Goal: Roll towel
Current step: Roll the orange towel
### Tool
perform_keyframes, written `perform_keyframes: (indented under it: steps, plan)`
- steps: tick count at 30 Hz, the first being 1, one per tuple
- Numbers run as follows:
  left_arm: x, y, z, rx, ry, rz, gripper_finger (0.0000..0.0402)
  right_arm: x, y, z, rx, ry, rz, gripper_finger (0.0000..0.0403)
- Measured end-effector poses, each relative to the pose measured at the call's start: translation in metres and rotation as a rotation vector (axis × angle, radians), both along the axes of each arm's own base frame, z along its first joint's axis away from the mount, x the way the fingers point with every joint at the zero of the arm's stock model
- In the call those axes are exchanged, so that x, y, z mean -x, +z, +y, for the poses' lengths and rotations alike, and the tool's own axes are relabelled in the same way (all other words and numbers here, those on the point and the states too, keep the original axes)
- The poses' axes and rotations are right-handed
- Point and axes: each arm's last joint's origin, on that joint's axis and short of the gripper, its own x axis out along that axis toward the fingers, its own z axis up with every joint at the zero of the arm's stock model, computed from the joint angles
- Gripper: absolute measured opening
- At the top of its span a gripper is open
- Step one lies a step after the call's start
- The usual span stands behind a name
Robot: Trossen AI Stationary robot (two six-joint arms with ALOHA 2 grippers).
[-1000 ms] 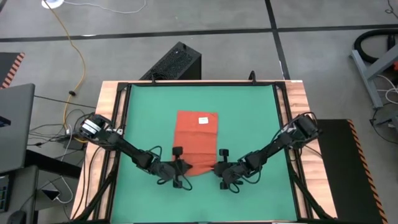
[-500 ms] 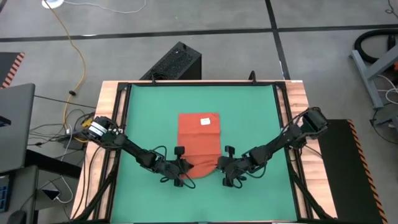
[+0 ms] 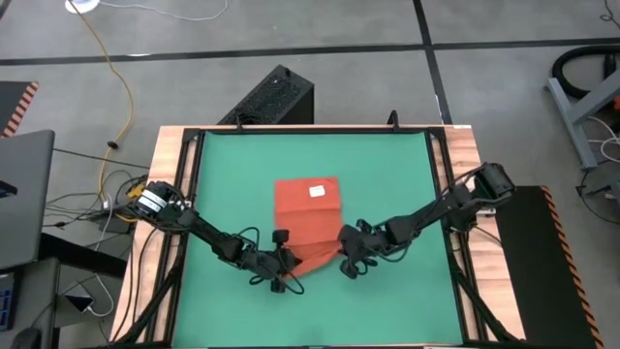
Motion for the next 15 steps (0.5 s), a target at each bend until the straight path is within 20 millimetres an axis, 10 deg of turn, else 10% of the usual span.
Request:
perform_keyframes:
  steps: [15]
  plan:
    - [0.000,0.000,-0.001,0.007,-0.020,0.006,0.0000,-0.008,0.002,-0.019,-0.076,-0.054,-0.013,0.0015]
